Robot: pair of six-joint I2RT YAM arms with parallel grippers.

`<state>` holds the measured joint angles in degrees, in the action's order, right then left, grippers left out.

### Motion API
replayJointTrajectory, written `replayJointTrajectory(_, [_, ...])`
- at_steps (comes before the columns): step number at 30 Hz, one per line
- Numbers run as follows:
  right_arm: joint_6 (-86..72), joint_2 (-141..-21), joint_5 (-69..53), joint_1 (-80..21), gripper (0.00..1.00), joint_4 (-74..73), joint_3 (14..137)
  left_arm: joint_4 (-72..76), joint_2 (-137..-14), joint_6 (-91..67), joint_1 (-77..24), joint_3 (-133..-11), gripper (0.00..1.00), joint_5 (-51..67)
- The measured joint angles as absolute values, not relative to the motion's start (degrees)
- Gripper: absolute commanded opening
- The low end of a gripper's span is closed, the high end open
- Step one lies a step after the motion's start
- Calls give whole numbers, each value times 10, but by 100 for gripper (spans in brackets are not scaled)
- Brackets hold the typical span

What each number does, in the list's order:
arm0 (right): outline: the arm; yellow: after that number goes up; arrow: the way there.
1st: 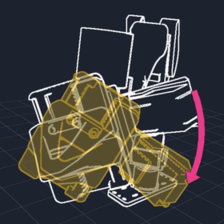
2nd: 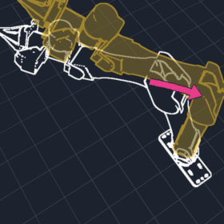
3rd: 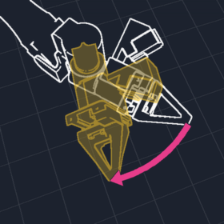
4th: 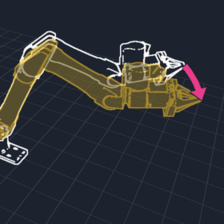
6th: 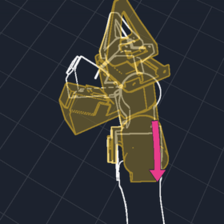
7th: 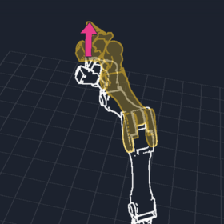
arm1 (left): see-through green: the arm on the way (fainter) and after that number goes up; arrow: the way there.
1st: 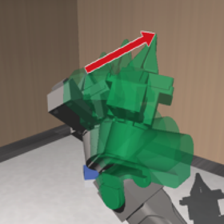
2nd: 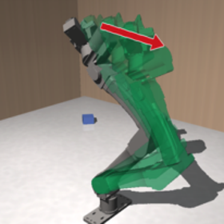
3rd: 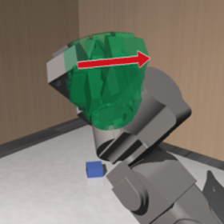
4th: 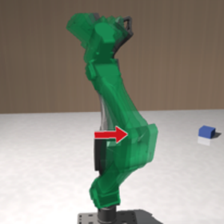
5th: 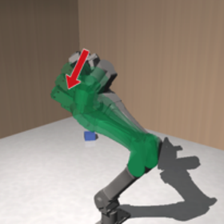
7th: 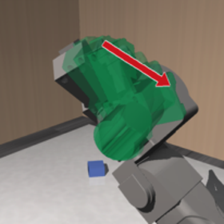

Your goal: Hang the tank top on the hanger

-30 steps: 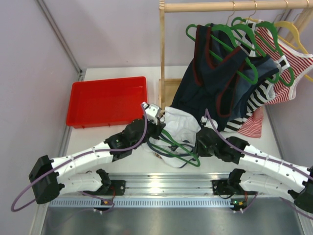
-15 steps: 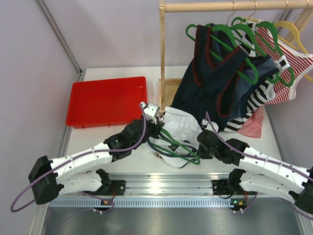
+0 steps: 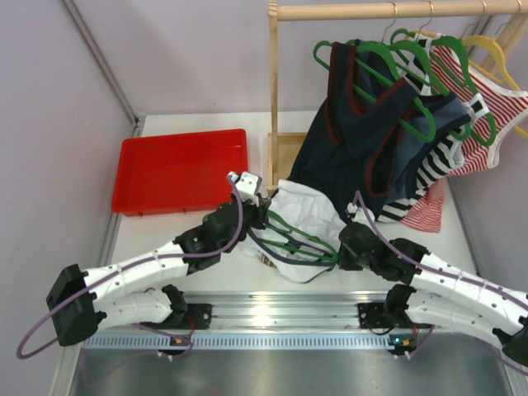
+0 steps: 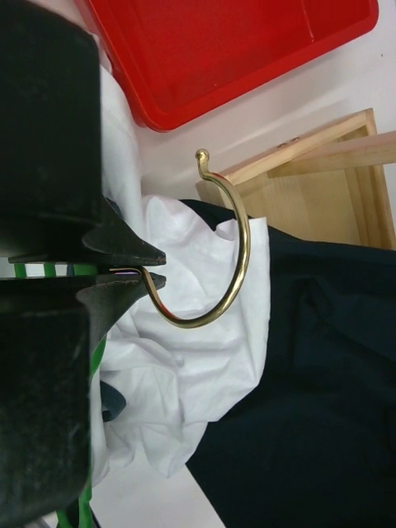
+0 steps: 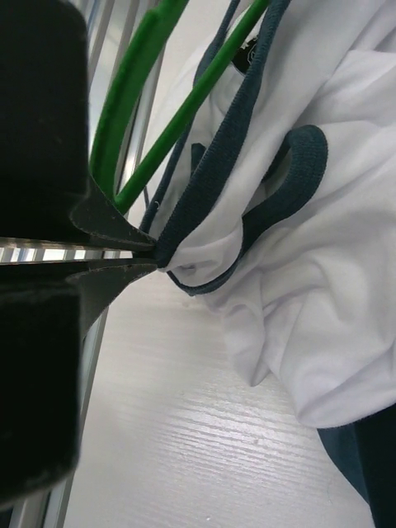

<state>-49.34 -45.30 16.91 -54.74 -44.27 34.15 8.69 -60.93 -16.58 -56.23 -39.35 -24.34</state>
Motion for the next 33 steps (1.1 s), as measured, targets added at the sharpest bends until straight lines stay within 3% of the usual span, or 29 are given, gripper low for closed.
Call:
replayJointTrajectory(18, [-490,-459,179,-547,0,-479,389,106,-614,-165,-562,-368,0,-267])
replayJointTrajectory(33, [-434,-550,182,-546,0,-505,531,113,-623,-161,-560,-367,0,-264])
